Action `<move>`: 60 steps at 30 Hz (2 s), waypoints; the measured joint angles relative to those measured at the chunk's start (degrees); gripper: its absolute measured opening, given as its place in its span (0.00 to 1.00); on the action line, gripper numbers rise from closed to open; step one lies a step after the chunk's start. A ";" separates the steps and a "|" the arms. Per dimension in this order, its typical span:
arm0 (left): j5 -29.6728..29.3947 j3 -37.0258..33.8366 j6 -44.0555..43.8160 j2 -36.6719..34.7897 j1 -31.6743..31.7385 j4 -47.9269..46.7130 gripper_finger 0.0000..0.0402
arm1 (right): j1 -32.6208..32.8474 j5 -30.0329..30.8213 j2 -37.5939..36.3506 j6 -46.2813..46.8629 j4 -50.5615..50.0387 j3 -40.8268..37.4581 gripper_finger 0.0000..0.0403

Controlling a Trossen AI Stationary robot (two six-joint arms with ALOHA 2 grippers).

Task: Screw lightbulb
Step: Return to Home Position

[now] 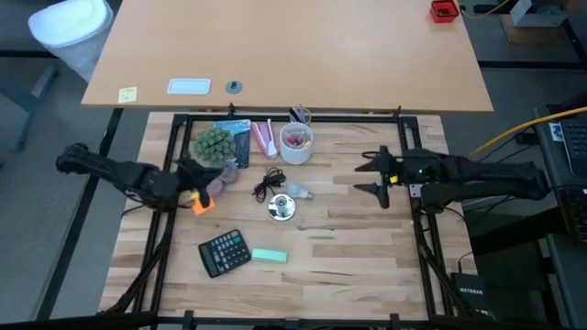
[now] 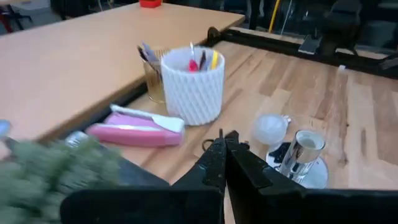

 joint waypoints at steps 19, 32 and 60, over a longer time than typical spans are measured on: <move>-0.33 -27.27 4.30 2.44 2.89 38.45 0.00 | -0.02 -4.25 -1.76 0.16 28.76 -26.29 0.66; -0.29 -27.27 5.13 2.57 3.64 37.77 0.00 | -0.04 -1.18 -1.76 -0.04 24.48 -26.56 0.66; -0.29 -27.29 4.76 -15.22 3.64 30.81 0.00 | -0.02 -1.13 -17.85 -0.08 23.13 -26.56 0.66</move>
